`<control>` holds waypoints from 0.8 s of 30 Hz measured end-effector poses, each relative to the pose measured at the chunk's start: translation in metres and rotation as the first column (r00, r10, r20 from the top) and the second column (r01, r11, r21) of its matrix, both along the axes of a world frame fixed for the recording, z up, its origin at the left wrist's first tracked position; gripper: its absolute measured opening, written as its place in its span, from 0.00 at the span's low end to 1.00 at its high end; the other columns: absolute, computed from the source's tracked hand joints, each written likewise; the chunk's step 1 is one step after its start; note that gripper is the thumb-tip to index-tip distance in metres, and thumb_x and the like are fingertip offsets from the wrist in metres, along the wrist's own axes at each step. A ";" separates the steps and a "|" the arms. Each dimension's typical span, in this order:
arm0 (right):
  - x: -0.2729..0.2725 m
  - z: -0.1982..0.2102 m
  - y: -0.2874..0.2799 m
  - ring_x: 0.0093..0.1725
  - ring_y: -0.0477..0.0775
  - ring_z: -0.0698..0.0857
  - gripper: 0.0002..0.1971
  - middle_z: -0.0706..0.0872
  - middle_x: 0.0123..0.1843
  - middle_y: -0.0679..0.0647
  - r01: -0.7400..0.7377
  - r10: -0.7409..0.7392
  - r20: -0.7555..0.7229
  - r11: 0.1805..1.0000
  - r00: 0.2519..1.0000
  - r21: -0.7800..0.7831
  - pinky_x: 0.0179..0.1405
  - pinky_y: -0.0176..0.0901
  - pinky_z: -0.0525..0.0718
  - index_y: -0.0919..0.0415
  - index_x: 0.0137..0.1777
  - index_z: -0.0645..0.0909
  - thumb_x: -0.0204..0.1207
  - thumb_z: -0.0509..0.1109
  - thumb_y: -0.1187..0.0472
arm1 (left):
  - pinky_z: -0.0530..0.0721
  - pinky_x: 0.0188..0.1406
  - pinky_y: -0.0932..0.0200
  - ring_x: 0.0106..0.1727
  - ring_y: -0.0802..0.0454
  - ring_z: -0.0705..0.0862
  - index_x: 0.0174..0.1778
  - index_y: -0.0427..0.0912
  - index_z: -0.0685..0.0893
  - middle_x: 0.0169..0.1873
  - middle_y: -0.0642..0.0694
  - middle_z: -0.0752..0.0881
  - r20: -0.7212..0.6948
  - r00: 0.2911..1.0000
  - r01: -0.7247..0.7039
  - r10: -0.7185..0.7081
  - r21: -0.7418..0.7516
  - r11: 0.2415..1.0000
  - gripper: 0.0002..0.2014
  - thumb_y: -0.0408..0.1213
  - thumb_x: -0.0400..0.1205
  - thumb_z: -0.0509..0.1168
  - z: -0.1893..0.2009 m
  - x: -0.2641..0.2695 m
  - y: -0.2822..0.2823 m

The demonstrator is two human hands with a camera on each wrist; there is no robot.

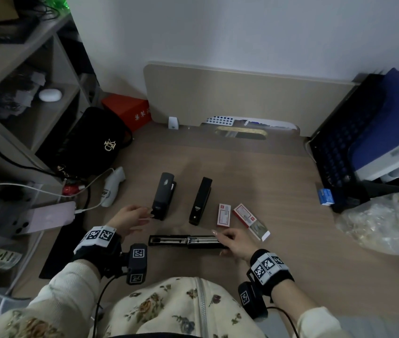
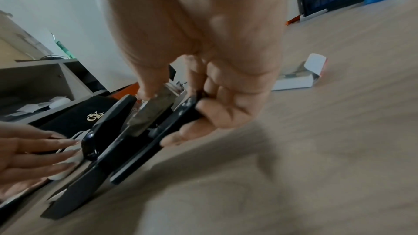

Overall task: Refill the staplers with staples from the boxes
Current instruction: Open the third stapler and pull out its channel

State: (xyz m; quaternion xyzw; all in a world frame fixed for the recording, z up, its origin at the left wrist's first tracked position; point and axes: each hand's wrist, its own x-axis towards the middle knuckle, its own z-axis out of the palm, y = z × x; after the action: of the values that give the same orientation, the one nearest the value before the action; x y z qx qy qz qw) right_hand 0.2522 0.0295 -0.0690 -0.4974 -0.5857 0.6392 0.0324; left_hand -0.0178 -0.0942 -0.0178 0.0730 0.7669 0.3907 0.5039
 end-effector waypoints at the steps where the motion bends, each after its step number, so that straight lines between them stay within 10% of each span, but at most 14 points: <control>1: 0.000 -0.001 0.000 0.31 0.48 0.80 0.16 0.79 0.40 0.56 0.007 -0.007 0.010 0.999 1.000 0.035 0.28 0.32 0.82 0.67 0.48 0.83 0.76 0.71 0.51 | 0.78 0.47 0.54 0.57 0.45 0.84 0.64 0.36 0.80 0.57 0.41 0.86 0.005 1.000 0.007 -0.007 -0.002 1.000 0.13 0.38 0.87 0.60 0.000 0.001 0.000; 15: 0.019 -0.011 0.017 0.51 0.50 0.83 0.09 0.86 0.47 0.49 0.082 -0.141 0.196 0.956 0.970 0.281 0.55 0.43 0.80 0.55 0.49 0.83 0.76 0.70 0.50 | 0.81 0.43 0.55 0.49 0.48 0.86 0.51 0.40 0.82 0.49 0.43 0.88 0.027 0.999 -0.035 0.033 0.063 0.997 0.07 0.36 0.87 0.58 -0.002 0.010 0.000; 24: 0.020 -0.006 0.027 0.49 0.52 0.82 0.18 0.82 0.50 0.50 0.058 -0.193 0.290 0.907 0.937 0.416 0.50 0.43 0.79 0.57 0.55 0.79 0.73 0.72 0.46 | 0.81 0.47 0.53 0.51 0.48 0.88 0.49 0.44 0.82 0.46 0.46 0.90 -0.006 1.000 -0.004 0.005 0.060 0.998 0.08 0.36 0.87 0.58 0.001 0.014 -0.001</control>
State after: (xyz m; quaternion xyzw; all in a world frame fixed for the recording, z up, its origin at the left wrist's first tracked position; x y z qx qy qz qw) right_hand 0.2723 0.0566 -0.0748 -0.6154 -0.6678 0.4113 0.0784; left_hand -0.0039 -0.0955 -0.0169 0.0876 0.7563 0.4146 0.4984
